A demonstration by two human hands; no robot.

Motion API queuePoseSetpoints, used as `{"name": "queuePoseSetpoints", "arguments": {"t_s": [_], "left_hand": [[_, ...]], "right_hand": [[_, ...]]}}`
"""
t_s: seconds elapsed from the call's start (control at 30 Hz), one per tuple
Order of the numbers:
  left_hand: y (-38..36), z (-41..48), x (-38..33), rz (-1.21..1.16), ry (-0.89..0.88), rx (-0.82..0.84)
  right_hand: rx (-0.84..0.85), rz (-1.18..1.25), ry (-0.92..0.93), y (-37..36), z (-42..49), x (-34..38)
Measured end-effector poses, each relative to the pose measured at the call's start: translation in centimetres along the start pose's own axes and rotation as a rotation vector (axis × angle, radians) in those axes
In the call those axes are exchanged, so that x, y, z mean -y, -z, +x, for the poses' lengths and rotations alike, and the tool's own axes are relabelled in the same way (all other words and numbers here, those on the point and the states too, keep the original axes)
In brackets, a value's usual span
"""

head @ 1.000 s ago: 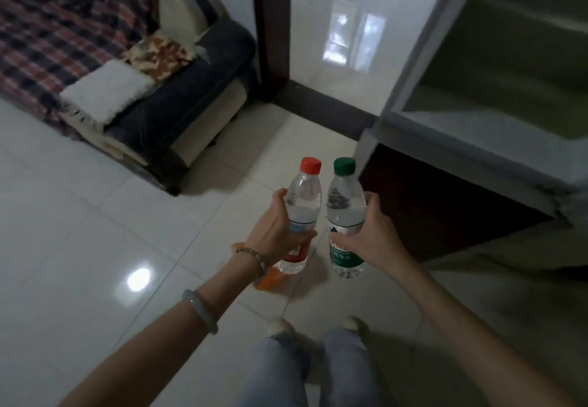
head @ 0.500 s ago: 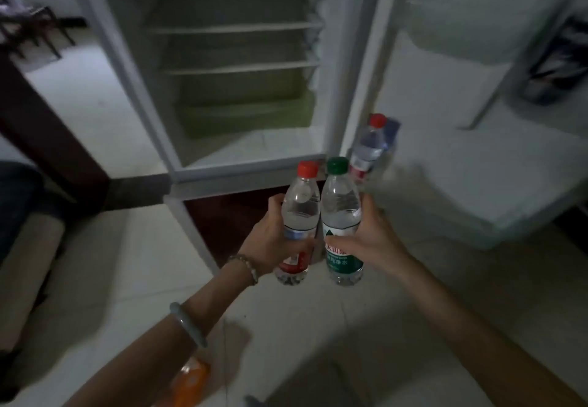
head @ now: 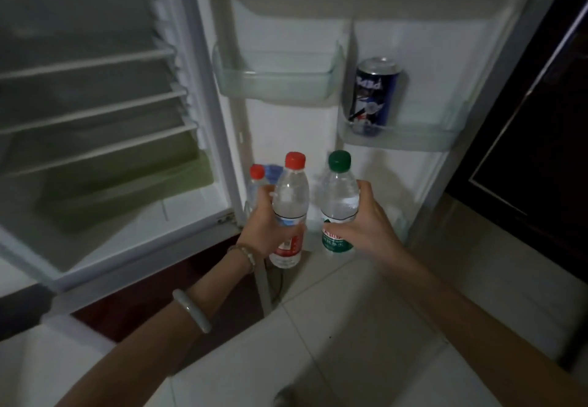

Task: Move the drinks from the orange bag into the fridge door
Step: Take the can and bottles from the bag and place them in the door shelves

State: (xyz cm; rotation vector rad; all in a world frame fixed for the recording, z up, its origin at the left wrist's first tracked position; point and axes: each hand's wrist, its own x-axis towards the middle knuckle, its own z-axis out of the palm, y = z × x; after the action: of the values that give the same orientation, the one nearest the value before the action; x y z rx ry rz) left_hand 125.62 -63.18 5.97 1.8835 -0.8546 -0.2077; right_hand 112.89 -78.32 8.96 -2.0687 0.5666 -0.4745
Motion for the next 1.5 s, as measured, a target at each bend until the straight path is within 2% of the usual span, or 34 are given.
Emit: {"name": "queuePoseSetpoints", "arguments": {"t_s": [0.17, 0.33, 0.43, 0.67, 0.77, 1.0, 1.2, 1.33, 1.5], "left_hand": [[-1.0, 4.9, 1.5, 0.01, 0.013, -0.062], [-2.6, 8.0, 3.2, -0.011, 0.037, -0.12], [-3.8, 9.2, 4.4, 0.034, 0.052, -0.073], [-5.7, 8.5, 6.7, 0.036, 0.063, -0.124], [-6.2, 8.5, 7.4, 0.118, 0.07, -0.083], [-6.7, 8.2, 8.3, 0.032, 0.152, -0.125], [-6.4, 8.0, 8.1, 0.092, 0.146, -0.161], [-6.3, 8.4, 8.8, 0.245, 0.101, -0.092], [-6.1, 6.9, 9.5, 0.153, 0.201, -0.066]], "right_hand": [[-0.083, 0.055, -0.022, -0.7, 4.0, -1.3], [-0.072, 0.031, -0.044, -2.5, 6.9, -3.2], [-0.066, 0.027, -0.052, -3.8, 7.8, -4.0], [0.021, -0.011, -0.134, -5.5, 8.7, -6.2], [0.032, -0.025, -0.154, -5.9, 9.0, -6.6], [0.054, -0.027, -0.197, -6.1, 9.4, -7.2], [0.059, -0.02, -0.204, -6.5, 9.5, -7.5], [0.052, -0.012, -0.196, -6.7, 9.4, -7.8], [0.069, 0.041, -0.187, -6.3, 8.7, -7.7]]}}
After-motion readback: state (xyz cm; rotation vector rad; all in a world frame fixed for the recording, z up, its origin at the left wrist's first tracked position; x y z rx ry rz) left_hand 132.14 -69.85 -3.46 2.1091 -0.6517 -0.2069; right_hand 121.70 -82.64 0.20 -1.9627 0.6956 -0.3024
